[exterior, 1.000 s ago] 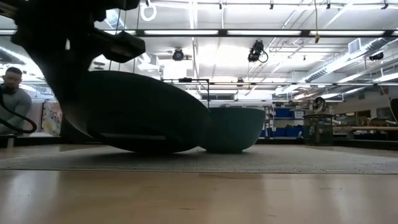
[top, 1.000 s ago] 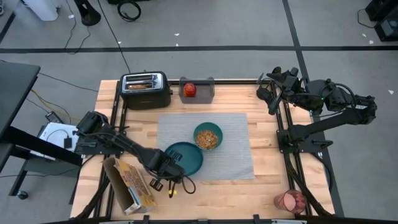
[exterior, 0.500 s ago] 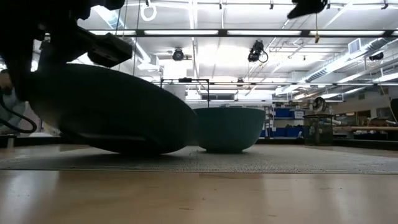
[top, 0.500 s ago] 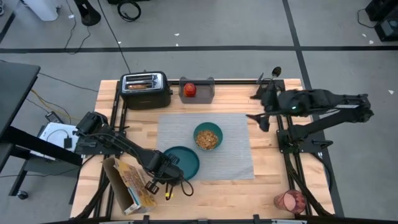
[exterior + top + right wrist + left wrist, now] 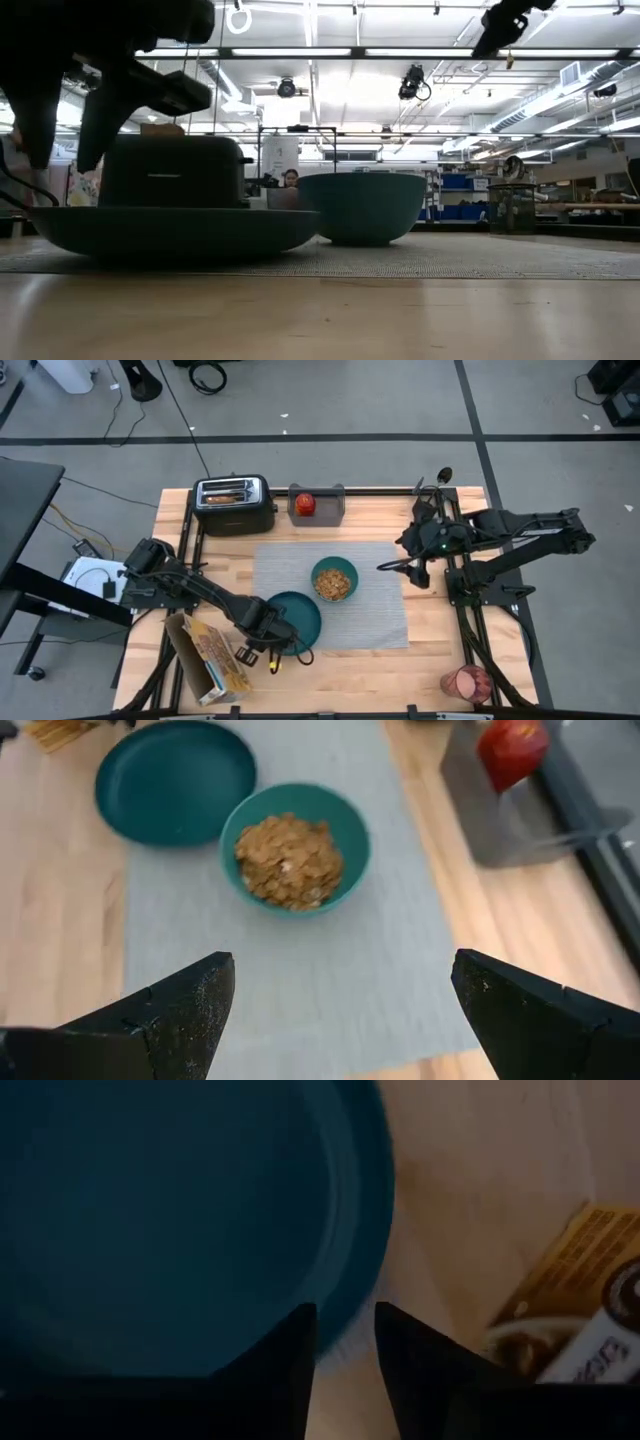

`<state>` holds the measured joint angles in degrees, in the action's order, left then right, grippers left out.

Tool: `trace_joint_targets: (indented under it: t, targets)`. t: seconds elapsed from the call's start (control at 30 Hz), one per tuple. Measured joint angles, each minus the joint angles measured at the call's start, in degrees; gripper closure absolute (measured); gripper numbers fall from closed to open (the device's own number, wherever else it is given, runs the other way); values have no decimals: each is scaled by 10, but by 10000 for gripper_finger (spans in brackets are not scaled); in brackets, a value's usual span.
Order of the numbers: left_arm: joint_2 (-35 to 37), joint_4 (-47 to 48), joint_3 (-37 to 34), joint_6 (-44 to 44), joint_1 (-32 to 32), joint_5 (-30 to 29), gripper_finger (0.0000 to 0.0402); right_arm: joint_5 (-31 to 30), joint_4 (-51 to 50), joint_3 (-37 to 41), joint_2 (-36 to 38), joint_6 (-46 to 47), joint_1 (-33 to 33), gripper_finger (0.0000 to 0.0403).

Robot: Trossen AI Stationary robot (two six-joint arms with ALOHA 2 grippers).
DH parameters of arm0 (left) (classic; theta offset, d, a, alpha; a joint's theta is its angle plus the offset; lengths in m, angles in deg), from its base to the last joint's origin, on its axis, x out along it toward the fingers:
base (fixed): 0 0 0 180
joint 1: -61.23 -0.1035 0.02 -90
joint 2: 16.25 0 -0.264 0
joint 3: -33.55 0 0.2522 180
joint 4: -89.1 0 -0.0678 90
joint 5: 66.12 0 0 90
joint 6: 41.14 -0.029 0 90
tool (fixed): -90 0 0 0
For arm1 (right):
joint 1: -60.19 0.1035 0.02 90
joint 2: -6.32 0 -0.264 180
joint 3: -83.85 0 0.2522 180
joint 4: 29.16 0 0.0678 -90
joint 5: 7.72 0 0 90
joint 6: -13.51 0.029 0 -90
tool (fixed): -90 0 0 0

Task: Arrange a breakfast setting
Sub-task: Put the blue plate on the bottom left of the placemat

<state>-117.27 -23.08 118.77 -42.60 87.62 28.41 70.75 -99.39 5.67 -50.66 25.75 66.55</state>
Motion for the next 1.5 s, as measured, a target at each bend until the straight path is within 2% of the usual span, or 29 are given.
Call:
trace_joint_targets:
  t: [0.17, 0.37, 0.53, 0.67, 0.8, 1.5]
  targets:
    - [23, 24, 3, 69, -15, 28, 287, 30, -41, 0, -5, 20, 3, 28]
    - [33, -80, 0, 194, -52, 13, 287, 43, -85, 0, -21, 30, 3, 28]
    - [30, -193, -64, 298, -90, -8, 287, 54, -173, 0, -19, 60, 11, 29]
    - [29, -236, -126, 353, -99, -5, 287, 54, -177, 0, -19, 85, 28, 30]
    - [29, -264, -156, 371, -106, -18, 287, 40, -161, 0, -19, 103, 43, 30]
    - [30, -136, -165, 384, -156, -15, 287, 22, -161, 0, -19, 106, 66, 30]
